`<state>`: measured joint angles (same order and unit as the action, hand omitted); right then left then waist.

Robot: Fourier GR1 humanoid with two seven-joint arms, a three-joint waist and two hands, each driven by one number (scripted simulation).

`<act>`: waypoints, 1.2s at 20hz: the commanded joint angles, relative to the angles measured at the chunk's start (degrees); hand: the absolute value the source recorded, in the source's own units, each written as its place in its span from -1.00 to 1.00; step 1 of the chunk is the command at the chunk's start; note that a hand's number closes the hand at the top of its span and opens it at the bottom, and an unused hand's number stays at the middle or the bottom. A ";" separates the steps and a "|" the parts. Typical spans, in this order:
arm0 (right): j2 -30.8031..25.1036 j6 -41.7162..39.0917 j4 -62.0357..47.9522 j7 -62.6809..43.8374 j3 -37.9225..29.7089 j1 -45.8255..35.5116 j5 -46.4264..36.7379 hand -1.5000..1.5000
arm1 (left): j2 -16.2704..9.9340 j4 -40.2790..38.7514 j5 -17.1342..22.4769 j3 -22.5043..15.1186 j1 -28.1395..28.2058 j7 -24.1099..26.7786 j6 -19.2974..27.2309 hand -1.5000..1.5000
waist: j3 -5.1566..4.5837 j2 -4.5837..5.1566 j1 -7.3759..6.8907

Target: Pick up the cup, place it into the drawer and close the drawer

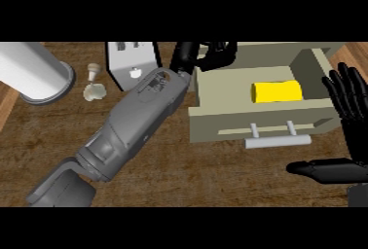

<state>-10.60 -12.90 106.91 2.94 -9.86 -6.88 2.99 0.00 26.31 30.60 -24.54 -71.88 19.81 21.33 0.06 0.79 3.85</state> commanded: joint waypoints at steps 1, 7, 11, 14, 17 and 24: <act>-0.43 -1.27 0.64 -0.60 -0.44 1.06 1.60 -1.00 | 0.00 -1.89 1.20 -5.78 0.69 -1.48 0.99 1.00 | 0.01 0.08 0.84; 0.42 -0.37 -1.87 2.21 0.40 -0.19 -0.68 -1.00 | 0.00 -1.11 2.11 -13.42 -1.66 -7.39 3.70 -1.00 | 0.04 0.21 1.08; -0.45 -1.33 1.56 -1.28 -0.09 -1.16 2.25 -1.00 | 0.00 -0.65 2.80 -16.26 -1.69 -7.75 7.81 -1.00 | 0.02 0.35 2.34; -0.74 -2.11 0.16 -0.87 -1.06 -1.84 3.95 -1.00 | 0.00 -1.16 4.23 -13.84 1.06 0.87 6.73 -1.00 | -0.02 0.37 0.65; 1.99 -4.37 0.87 -1.52 -0.04 -0.74 10.37 -1.00 | 0.00 1.84 5.78 -14.04 -0.69 0.77 9.00 -1.00 | 0.00 0.21 0.98; -5.96 -10.71 3.70 -4.83 -2.98 0.46 13.31 1.00 | 0.00 5.21 8.95 -10.41 -0.96 2.70 9.19 -1.00 | -0.05 -0.56 -1.84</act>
<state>-12.91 -20.83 109.55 -0.62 -10.85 -7.09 14.72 0.00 30.33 38.50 -36.57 -72.67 21.91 30.42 0.03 0.58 3.36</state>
